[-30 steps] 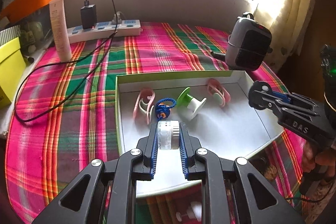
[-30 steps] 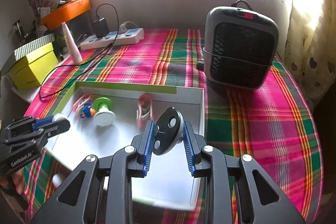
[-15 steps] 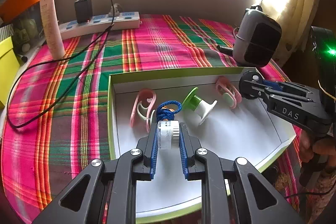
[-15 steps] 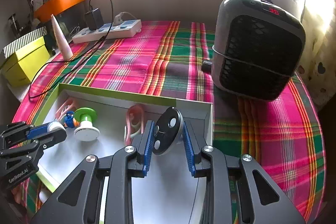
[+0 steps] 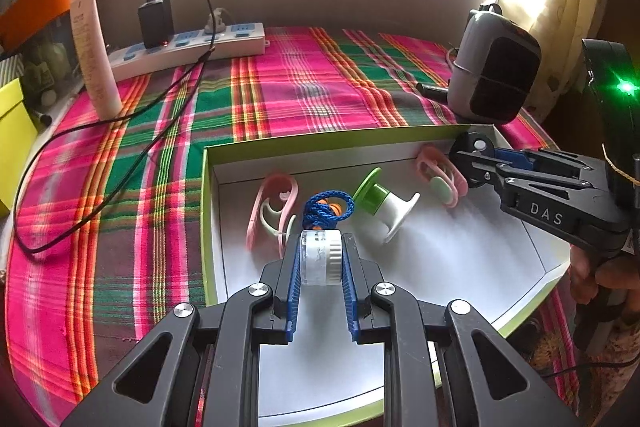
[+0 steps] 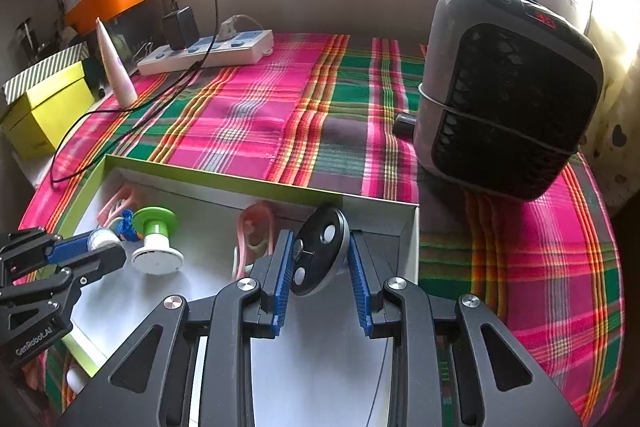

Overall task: Organize objects
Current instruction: 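Lower both tools into the tray and open them to release bottle and fob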

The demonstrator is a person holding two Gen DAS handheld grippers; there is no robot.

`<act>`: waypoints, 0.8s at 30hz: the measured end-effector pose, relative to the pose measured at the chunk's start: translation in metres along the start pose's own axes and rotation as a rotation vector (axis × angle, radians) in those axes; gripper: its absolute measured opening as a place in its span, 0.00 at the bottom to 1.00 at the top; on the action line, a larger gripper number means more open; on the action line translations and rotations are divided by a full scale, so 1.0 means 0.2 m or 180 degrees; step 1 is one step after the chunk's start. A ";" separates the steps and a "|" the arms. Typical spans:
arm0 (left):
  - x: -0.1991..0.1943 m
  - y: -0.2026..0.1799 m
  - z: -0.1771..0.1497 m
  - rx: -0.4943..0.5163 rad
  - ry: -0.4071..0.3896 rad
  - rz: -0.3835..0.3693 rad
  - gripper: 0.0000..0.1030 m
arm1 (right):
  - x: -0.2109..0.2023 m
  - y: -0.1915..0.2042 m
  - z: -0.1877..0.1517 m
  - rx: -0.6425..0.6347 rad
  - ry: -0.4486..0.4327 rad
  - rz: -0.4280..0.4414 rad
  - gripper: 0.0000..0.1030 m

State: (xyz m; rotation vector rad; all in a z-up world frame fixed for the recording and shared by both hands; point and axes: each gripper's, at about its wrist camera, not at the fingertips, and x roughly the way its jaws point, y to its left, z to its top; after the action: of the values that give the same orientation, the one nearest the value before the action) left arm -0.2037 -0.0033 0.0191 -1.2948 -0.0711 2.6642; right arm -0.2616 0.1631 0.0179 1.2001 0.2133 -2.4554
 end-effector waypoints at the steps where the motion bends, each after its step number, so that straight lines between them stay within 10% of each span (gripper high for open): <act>1: 0.00 0.00 0.00 0.0001 0.0004 -0.0002 0.17 | 0.00 0.00 0.00 -0.0010 0.0005 0.0002 0.28; 24: 0.00 -0.01 0.00 0.0024 -0.0003 -0.0025 0.26 | 0.00 0.00 0.00 0.0064 0.0014 0.0016 0.28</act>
State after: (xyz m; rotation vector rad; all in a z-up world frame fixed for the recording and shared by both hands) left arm -0.2035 -0.0022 0.0195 -1.2883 -0.0663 2.6560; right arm -0.2623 0.1633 0.0173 1.2131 0.1869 -2.4563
